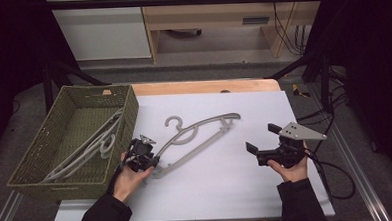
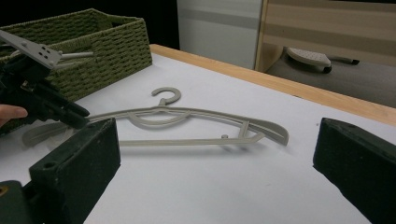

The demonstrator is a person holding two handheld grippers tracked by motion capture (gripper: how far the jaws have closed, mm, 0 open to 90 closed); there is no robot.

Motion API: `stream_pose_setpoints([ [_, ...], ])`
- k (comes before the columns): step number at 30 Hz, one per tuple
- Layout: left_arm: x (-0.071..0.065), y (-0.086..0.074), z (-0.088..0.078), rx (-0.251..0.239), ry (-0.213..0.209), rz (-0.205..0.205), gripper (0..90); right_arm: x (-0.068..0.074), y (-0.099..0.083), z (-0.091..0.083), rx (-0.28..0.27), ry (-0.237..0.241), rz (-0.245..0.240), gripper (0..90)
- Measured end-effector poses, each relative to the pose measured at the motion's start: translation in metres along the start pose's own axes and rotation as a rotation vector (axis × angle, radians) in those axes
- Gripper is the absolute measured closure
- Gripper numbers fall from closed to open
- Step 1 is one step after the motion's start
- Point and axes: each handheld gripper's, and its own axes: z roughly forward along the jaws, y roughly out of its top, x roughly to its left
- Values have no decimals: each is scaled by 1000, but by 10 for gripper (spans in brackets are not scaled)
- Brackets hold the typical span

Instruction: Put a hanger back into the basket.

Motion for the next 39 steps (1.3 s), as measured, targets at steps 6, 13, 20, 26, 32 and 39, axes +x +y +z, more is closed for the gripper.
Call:
stream_pose_setpoints([
  [6, -3, 0, 2, 12, 11, -11, 807, 1, 0, 1, 2, 2, 3, 9],
  [13, -11, 0, 0, 14, -21, -46, 808, 1, 0, 1, 3, 4, 2, 10],
  [20, -48, -7, -4, -9, -129, -11, 768, 1, 0, 1, 2, 5, 3, 10],
  [26, -76, -10, -6, -59, -173, 40, 756, 1, -1, 2, 10, 8, -5, 11],
  [32, -80, -10, -5, -83, -191, 49, 741, 2, -2, 3, 8, 11, -2, 16],
  [39, -60, -7, -38, -198, -206, 80, 579, 7, -2, 8, 17, 20, -11, 14],
])
